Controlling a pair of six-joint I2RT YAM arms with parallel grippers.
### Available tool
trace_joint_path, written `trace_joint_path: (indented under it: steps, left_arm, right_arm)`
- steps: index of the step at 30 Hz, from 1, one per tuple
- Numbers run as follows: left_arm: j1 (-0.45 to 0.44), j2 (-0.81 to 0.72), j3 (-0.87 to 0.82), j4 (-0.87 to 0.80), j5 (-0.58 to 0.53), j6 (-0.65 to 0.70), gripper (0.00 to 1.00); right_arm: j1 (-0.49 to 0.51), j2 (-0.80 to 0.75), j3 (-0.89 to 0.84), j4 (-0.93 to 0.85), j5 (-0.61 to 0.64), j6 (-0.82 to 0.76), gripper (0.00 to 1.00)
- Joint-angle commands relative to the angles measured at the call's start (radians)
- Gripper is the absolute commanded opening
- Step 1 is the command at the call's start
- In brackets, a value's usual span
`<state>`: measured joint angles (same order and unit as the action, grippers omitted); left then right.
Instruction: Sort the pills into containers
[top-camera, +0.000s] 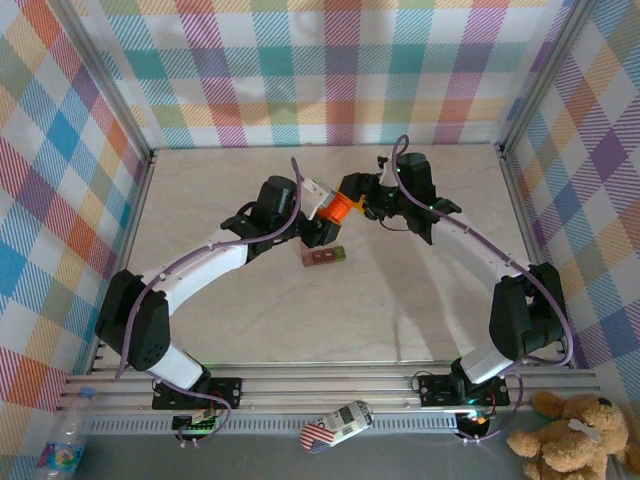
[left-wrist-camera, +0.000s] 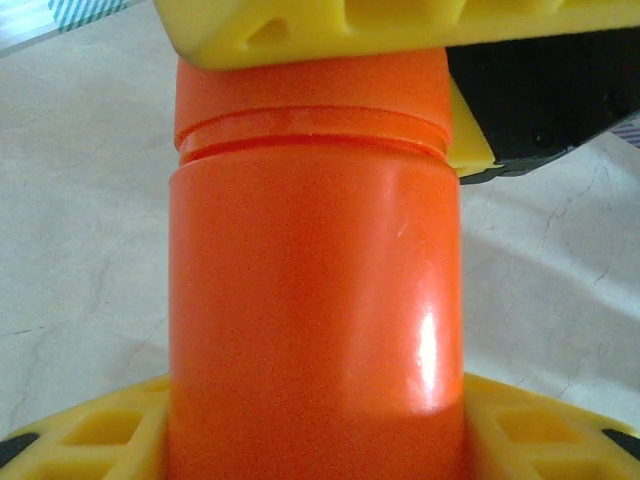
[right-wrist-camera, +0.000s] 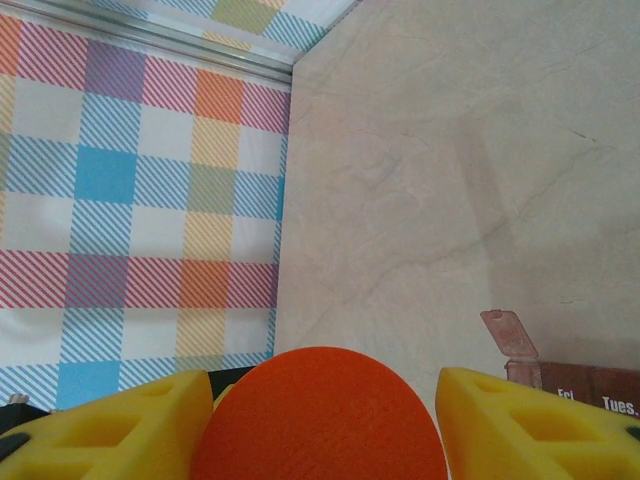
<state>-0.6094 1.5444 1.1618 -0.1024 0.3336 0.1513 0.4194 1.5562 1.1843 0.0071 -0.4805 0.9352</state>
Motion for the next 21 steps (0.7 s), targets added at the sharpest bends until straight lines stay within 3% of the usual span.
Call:
trace_joint_path:
  steps: [1, 12, 21]
  left_arm:
    - [-0.015, 0.006, 0.039, 0.026, 0.001, 0.016, 0.00]
    - [-0.016, 0.007, 0.041, 0.025, -0.003, 0.014, 0.00]
    - [0.003, -0.020, 0.043, 0.026, 0.123, -0.028, 0.00]
  right_arm:
    - [0.005, 0.004, 0.011, 0.039, -0.028, 0.015, 0.60]
    - [0.004, 0.002, -0.028, 0.129, -0.084, -0.014, 0.43]
    - [-0.050, -0.005, -0.057, 0.192, -0.211, -0.388, 0.44]
